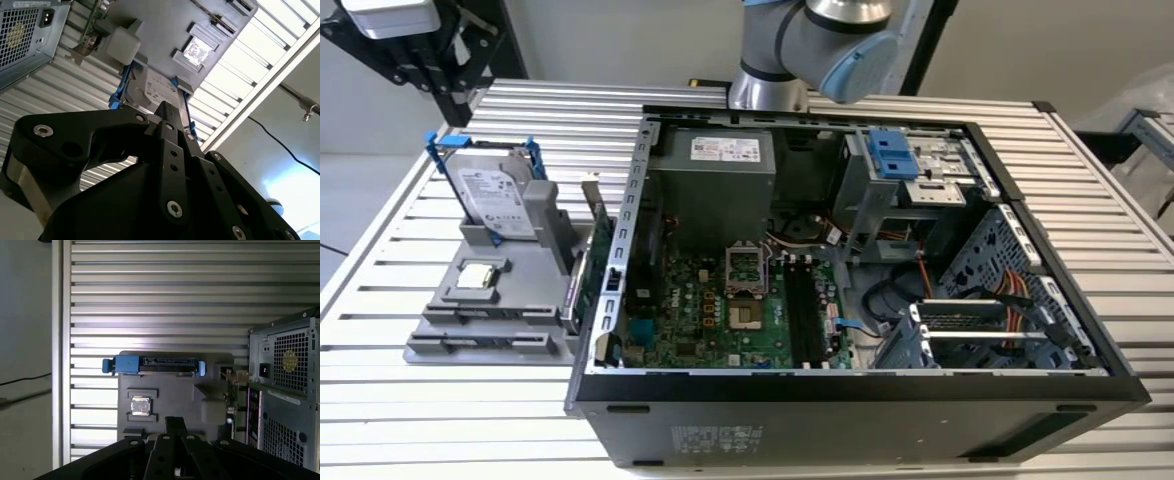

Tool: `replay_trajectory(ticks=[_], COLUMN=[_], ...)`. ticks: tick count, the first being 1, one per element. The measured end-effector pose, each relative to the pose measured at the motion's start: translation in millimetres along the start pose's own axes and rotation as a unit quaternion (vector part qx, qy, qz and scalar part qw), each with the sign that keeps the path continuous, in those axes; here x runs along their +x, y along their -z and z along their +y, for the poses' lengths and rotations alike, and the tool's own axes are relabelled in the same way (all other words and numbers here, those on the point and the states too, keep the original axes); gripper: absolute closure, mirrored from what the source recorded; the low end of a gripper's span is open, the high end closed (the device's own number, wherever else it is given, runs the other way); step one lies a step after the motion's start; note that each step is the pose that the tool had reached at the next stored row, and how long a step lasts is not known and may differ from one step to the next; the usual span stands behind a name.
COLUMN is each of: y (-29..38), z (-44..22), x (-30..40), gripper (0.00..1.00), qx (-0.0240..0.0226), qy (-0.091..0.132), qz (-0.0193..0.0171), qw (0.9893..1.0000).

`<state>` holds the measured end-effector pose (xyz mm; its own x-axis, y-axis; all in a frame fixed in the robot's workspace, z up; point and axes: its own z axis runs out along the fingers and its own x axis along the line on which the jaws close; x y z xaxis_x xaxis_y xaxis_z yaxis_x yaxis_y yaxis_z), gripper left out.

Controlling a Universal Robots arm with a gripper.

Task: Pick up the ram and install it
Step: 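Reach for the ram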

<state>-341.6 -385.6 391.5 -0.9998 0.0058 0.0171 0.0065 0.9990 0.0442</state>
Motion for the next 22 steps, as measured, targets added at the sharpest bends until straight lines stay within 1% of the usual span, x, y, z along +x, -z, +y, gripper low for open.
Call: replay_trajectory(ticks=[7, 10, 22], y=[0.0, 0.1, 0.6], z=[-0.2, -2.0, -14.8], x=[0.4, 0.4, 0.3], gripper=[1.0, 1.0, 1.0], qx=[0.0, 0.0, -0.0001], qy=[0.0, 0.0, 0.0], qz=[0.0, 0.0, 0.0], qw=[1.0, 1.0, 1.0])
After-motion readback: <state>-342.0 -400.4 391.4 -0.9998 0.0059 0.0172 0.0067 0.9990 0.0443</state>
